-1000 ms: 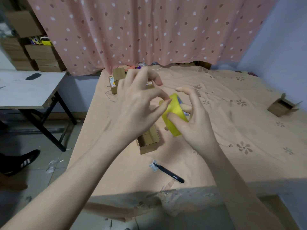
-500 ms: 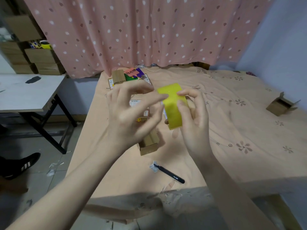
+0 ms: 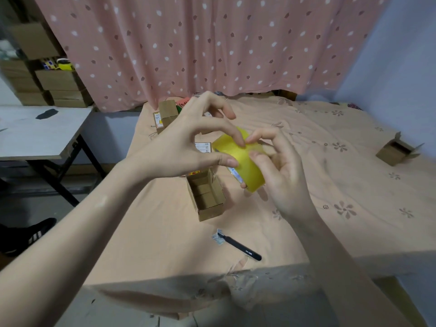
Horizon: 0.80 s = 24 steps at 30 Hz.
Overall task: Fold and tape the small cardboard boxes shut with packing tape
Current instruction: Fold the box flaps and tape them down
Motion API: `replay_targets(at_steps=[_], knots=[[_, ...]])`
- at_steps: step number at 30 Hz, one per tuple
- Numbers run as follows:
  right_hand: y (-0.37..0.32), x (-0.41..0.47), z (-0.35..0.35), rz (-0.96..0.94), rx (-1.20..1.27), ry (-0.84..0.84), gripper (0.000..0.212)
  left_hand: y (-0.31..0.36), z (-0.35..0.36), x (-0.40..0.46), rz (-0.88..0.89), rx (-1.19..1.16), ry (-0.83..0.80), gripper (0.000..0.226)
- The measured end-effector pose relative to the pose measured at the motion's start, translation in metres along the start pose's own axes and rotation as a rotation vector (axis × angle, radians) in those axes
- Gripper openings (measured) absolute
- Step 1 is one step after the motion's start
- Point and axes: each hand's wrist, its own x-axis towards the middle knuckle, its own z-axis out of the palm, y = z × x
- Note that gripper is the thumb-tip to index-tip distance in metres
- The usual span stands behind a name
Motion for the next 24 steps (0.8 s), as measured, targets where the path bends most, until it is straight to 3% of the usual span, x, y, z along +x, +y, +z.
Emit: replay_targets(at_steps=[7, 18, 24], knots=[[-0.003, 0.000, -0.003, 0.049, -0.017, -0.040, 0.024, 0.002, -0.005, 0.005, 0.053, 0.090, -0.086, 0.013], [0.000, 0.003, -0.001, 0.027, -0.064, 0.018, 0.017, 0.002, 0.006, 0.011, 0.026, 0.248, 0.072, 0.002], [0.007, 0.006, 0.001, -0.044, -0.165, 0.073, 0.020, 0.002, 0.019, 0.013, 0.078, 0.518, 0.115, 0.019]])
